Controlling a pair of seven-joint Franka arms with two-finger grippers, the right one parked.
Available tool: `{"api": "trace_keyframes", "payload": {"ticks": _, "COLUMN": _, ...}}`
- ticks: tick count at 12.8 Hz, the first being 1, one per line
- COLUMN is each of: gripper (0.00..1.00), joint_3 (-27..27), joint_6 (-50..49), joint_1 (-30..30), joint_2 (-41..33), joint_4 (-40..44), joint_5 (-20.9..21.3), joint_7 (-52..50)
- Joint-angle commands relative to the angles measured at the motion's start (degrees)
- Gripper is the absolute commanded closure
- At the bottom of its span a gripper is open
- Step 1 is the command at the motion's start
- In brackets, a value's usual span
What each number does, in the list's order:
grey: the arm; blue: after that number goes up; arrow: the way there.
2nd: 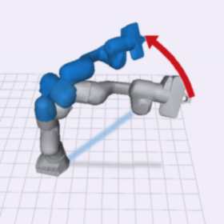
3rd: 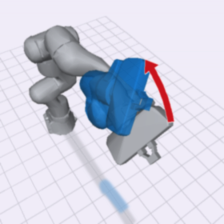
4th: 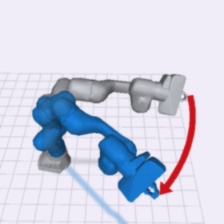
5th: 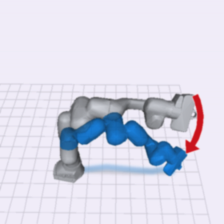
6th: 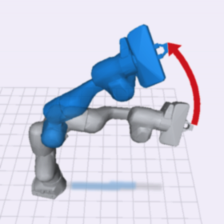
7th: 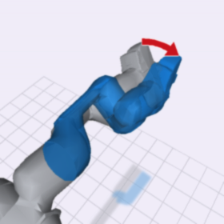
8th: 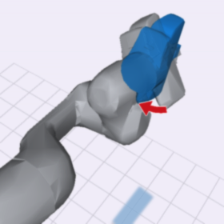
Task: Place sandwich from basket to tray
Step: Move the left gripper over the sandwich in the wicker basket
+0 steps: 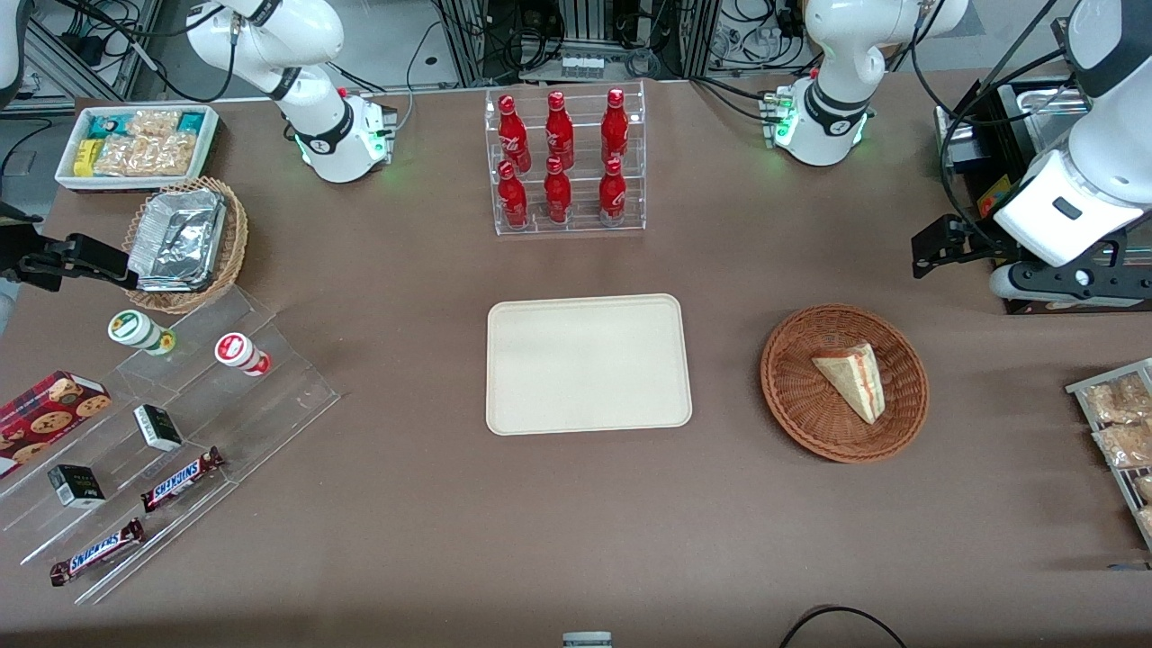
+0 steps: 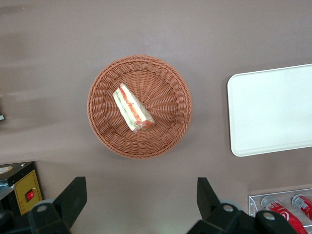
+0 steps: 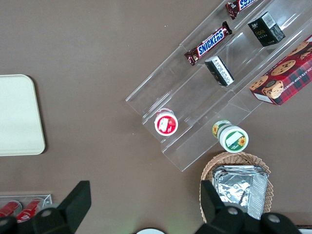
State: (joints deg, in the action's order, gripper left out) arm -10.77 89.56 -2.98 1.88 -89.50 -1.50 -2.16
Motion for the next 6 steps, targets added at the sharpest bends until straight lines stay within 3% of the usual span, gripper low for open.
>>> {"api": "trace_keyframes", "payload": {"ticks": 1, "gripper": 0.00, "joint_3": -0.6, "joint_6": -0.2, "joint_1": -0.8, "joint_2": 0.4, "joint_4": 0.1, "joint_5": -0.9, "joint_7": -0.3}}
{"api": "trace_keyframes", "payload": {"ticks": 6, "gripper": 0.00, "joint_3": -0.5, "joint_6": 3.3, "joint_1": -1.1, "joint_2": 2.0, "joint_4": -6.0, "joint_5": -0.3, "joint_7": 0.1}}
